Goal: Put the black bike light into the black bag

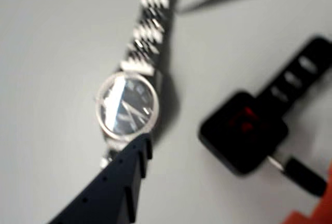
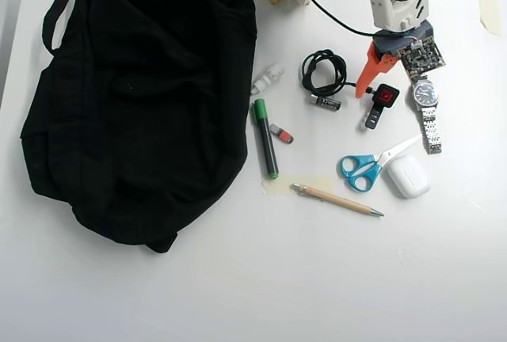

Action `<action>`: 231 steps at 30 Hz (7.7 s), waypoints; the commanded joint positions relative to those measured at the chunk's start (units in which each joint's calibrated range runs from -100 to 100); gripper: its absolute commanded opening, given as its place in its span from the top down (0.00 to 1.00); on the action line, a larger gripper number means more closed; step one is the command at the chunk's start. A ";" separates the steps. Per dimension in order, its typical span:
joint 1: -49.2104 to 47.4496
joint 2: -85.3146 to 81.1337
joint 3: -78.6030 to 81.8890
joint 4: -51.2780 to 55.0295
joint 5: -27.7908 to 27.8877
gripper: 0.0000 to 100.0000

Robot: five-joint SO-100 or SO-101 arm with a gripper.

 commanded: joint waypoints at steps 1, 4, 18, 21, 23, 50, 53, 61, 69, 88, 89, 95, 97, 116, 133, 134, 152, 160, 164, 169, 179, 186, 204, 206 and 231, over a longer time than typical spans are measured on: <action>-0.16 -1.53 -1.25 3.07 -0.18 0.58; -0.01 -1.53 -1.52 4.28 -0.18 0.58; 2.09 -0.37 -2.51 3.68 0.19 0.58; 2.09 -0.29 -2.42 3.76 0.03 0.58; 2.16 -0.29 -2.51 4.11 -0.12 0.57; 4.10 6.52 -11.76 11.17 2.81 0.57; 4.10 6.60 -11.94 11.17 2.81 0.57; 4.55 6.68 -12.57 10.40 2.81 0.57; 4.55 7.51 -12.93 10.40 2.81 0.54; 4.63 10.17 -16.35 10.83 2.55 0.50; 4.63 10.17 -16.26 10.83 2.55 0.51; 4.63 10.17 -16.08 10.74 2.55 0.60; 4.70 10.17 -15.90 10.74 2.55 0.61; 4.85 10.00 -15.72 10.40 2.24 0.80; 6.50 9.01 -15.63 10.40 2.39 0.98; 6.50 9.01 -15.63 10.40 2.39 0.98; 8.44 2.62 -24.79 21.76 6.06 0.98; 14.80 -0.12 -33.69 35.37 11.94 0.98; 19.81 -4.69 -33.78 36.58 15.24 0.98; 26.54 -9.58 -33.78 39.94 18.81 0.98; 40.83 -12.07 -33.78 43.21 24.99 0.98; 50.48 -10.83 -32.97 42.01 28.87 0.98; 67.46 8.09 -31.26 17.46 24.10 0.98; 67.46 7.85 -29.46 18.06 24.10 0.96; 18.32 -50.58 -27.04 58.97 12.57 0.96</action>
